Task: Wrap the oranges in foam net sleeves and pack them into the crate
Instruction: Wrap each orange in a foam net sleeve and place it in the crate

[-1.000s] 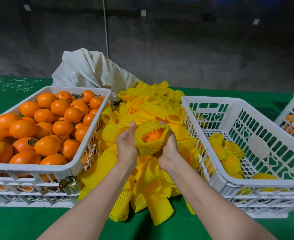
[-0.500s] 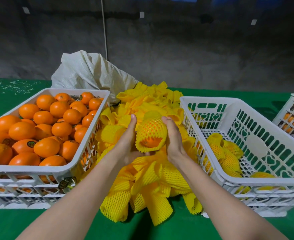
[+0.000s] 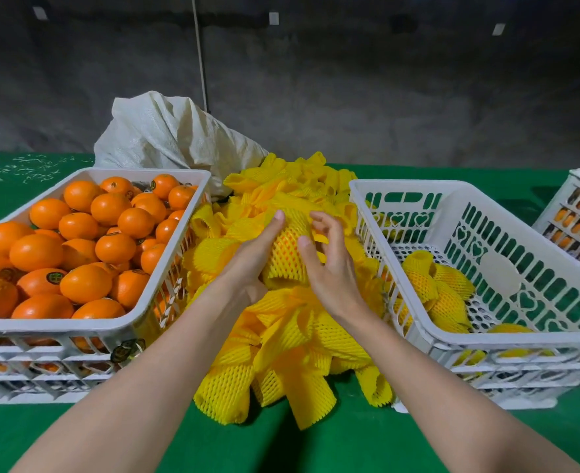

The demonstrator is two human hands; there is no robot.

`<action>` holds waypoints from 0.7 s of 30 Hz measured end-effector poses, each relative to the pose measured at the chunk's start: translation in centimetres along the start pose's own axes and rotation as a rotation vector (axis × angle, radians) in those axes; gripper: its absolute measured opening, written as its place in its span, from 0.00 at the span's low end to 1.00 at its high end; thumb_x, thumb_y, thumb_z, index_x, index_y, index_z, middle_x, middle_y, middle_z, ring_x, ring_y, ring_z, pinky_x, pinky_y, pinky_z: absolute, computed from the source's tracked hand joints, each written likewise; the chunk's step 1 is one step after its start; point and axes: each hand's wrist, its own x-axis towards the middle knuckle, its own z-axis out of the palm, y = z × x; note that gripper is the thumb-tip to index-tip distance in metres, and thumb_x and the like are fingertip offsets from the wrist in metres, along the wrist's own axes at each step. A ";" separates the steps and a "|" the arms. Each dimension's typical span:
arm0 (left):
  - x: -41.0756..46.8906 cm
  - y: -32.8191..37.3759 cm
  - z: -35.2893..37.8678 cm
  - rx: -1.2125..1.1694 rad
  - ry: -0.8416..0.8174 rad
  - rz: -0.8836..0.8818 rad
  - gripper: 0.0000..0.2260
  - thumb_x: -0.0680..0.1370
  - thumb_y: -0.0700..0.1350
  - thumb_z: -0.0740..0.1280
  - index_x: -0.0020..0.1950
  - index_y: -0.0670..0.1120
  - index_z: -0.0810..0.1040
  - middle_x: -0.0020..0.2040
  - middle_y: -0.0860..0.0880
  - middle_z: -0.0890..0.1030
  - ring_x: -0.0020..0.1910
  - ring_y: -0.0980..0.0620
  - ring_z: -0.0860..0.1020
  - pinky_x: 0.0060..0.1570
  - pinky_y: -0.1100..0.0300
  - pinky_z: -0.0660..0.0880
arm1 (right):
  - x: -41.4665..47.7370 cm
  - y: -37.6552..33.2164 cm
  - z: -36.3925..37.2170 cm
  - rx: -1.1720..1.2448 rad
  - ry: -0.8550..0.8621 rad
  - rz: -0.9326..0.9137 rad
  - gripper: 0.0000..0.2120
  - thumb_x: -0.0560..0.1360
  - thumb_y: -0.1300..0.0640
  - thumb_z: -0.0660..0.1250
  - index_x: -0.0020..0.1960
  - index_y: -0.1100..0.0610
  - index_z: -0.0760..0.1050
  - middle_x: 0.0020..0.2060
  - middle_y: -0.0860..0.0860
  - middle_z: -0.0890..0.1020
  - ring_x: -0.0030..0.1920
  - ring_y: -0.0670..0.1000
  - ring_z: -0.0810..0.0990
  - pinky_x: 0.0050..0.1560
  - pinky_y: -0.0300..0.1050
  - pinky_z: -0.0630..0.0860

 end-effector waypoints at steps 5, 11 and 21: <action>0.4 -0.2 1.0 0.104 0.053 -0.016 0.32 0.73 0.68 0.58 0.63 0.44 0.76 0.57 0.43 0.82 0.55 0.45 0.81 0.59 0.46 0.76 | -0.7 0.1 -1.0 -0.060 -0.163 -0.004 0.22 0.77 0.52 0.66 0.69 0.48 0.64 0.67 0.49 0.68 0.68 0.47 0.66 0.65 0.49 0.69; 0.8 -0.6 3.0 0.212 -0.007 0.070 0.27 0.76 0.64 0.55 0.60 0.44 0.77 0.56 0.45 0.82 0.54 0.48 0.81 0.54 0.52 0.78 | 0.3 -0.2 -3.6 0.007 -0.170 0.063 0.29 0.69 0.56 0.75 0.64 0.51 0.65 0.59 0.44 0.71 0.60 0.41 0.70 0.57 0.38 0.72; 2.1 -2.6 9.7 0.349 0.059 0.287 0.22 0.82 0.59 0.48 0.55 0.49 0.77 0.45 0.51 0.83 0.41 0.53 0.82 0.40 0.58 0.80 | 1.2 1.0 -10.8 -0.069 0.091 -0.034 0.28 0.62 0.56 0.71 0.59 0.49 0.66 0.59 0.51 0.71 0.60 0.49 0.70 0.55 0.39 0.71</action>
